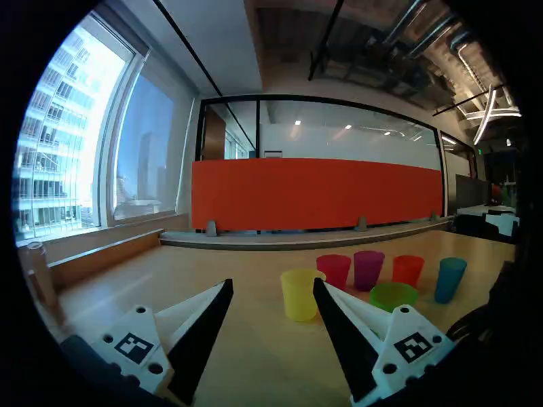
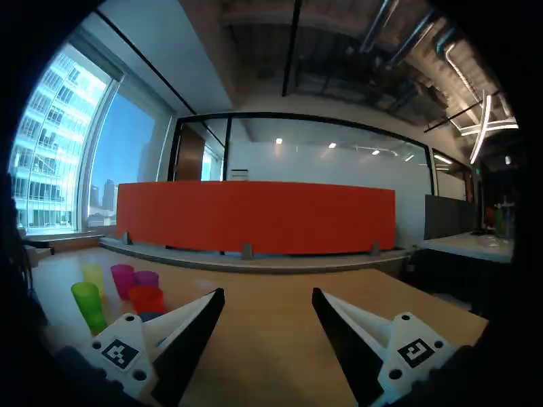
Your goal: Pour water
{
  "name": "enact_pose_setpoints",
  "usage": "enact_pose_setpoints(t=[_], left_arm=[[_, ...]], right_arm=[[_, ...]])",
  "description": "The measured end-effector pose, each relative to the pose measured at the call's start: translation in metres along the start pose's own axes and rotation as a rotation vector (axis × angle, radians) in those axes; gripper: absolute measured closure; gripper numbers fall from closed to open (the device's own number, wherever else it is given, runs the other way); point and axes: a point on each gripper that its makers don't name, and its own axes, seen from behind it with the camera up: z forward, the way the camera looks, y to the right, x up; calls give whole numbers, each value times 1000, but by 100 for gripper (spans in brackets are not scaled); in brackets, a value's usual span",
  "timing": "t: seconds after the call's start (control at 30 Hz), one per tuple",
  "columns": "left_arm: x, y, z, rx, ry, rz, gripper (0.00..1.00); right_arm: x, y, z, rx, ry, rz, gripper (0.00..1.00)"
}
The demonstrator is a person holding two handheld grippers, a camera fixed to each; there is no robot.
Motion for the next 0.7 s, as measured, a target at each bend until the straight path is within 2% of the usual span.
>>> enact_pose_setpoints(t=[0.7], left_arm=[[0, 1, 0, 0, 0, 0, 13]], right_arm=[[-23, 7, 3, -4, -25, 46, 0]])
